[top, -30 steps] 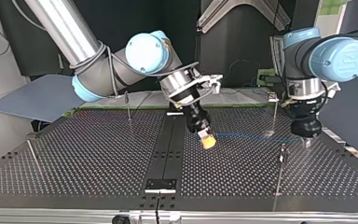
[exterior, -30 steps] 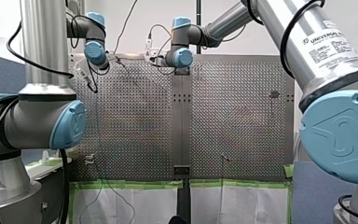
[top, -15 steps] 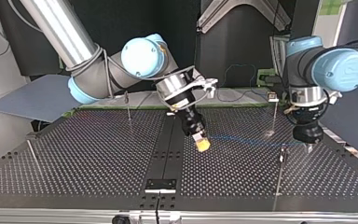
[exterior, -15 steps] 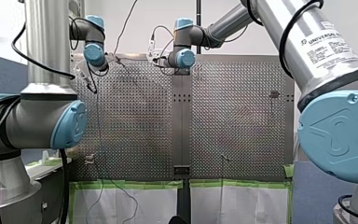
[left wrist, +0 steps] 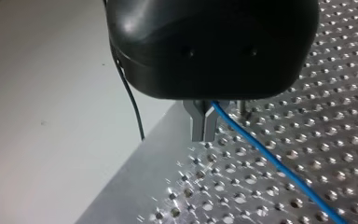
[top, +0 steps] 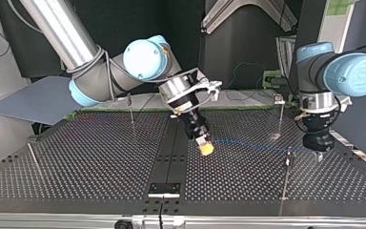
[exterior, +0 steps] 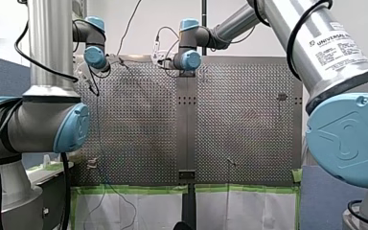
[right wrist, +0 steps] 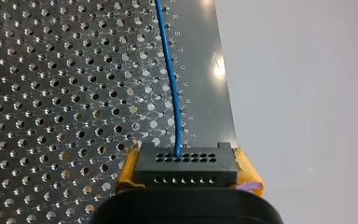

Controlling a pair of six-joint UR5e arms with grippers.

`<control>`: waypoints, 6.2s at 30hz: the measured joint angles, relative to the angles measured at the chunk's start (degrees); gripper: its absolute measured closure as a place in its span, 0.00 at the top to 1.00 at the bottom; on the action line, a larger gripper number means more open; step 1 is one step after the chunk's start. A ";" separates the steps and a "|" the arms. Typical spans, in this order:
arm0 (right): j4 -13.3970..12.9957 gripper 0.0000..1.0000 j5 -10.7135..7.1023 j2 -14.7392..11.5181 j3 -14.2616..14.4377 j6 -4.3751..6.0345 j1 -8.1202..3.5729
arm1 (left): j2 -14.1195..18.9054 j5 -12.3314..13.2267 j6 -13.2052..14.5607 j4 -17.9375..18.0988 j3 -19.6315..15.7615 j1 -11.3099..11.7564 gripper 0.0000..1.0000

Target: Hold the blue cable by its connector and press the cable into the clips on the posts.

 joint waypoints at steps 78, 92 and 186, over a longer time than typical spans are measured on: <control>0.78 0.00 -3.14 2.10 -2.11 2.42 -5.91 | -7.15 3.70 1.95 0.03 8.34 -0.32 0.95; 1.26 0.00 -3.14 2.12 -2.12 2.24 -5.71 | -6.15 -0.46 7.32 -5.92 7.87 -0.65 1.00; 7.78 0.00 4.10 2.18 -2.02 1.44 -5.56 | 11.95 11.66 36.86 -6.88 -7.98 -3.02 1.00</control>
